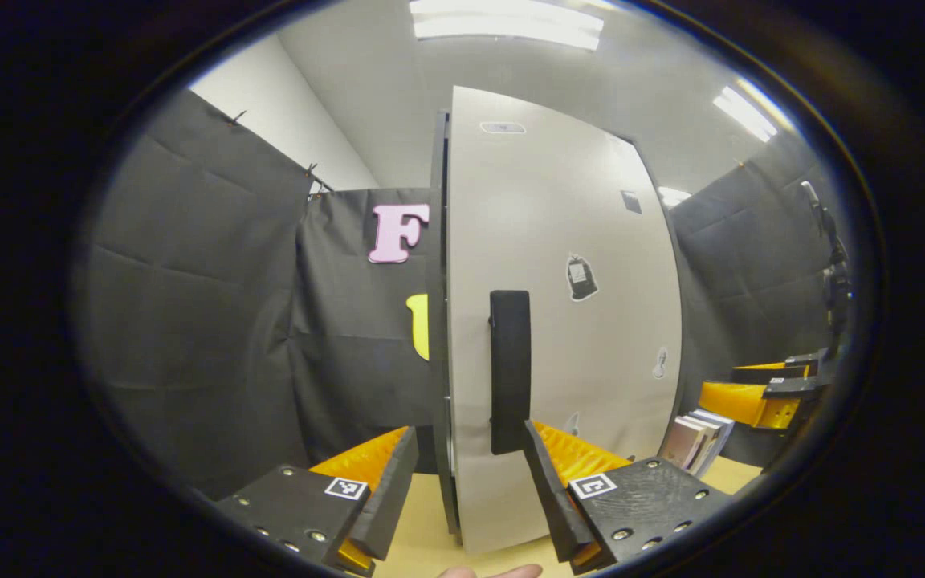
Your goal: Open the cabinet door with the right hand, grasp the bottle in the cabinet with the left hand and place it on the coaster, then close the cabinet door with the right hand.
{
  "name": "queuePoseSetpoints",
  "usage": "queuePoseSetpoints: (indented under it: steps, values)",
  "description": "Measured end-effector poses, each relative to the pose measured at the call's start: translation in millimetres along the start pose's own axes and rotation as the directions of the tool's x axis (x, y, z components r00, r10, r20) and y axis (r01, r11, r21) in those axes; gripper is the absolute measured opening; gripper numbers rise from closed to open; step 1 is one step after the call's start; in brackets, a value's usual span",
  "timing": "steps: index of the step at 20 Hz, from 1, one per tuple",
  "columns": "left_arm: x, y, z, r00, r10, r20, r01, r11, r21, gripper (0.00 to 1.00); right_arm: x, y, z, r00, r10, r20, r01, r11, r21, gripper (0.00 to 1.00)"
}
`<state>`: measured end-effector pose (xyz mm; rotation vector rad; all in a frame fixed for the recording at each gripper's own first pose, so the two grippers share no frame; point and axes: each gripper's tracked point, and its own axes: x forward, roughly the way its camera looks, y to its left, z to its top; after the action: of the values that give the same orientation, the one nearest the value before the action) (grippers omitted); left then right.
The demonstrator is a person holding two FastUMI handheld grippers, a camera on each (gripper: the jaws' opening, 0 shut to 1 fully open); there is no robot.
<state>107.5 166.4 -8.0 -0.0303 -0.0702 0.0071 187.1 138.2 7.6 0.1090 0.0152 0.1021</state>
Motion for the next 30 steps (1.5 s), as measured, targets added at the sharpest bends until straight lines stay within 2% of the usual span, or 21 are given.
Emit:
queuePoseSetpoints:
  steps: [2, 6, 9, 17, 30]
  values:
    - [1.8, 1.1, 3.1, 1.000, 0.009, 0.009, -0.009, 1.000, 0.009, 0.81, 3.5, -7.7, -1.1, 0.999, -0.038, -0.006, 0.038, 0.999, -0.011, 0.92]
    - [7.2, -6.8, 8.9, 1.000, 0.010, 0.023, -0.011, 1.000, 0.029, 0.81, 8.0, -19.2, 8.7, 0.994, -0.111, 0.013, 0.112, 0.994, -0.013, 0.92]
    - [12.8, -15.5, 7.1, 1.000, 0.018, 0.016, -0.018, 0.999, 0.040, 0.75, 10.2, -20.8, 15.5, 0.987, -0.155, 0.043, 0.157, 0.987, -0.045, 0.92]
    - [21.3, -30.0, 7.8, 1.000, 0.019, 0.015, -0.020, 0.998, 0.052, 0.75, 11.2, 14.3, 20.9, 0.993, -0.097, 0.069, 0.101, 0.993, -0.057, 0.93]
    - [10.6, -41.7, 3.7, 1.000, 0.010, -0.016, -0.009, 0.999, 0.038, 0.75, 4.4, 27.8, 7.5, 0.997, -0.073, 0.040, 0.075, 0.995, -0.062, 0.93]
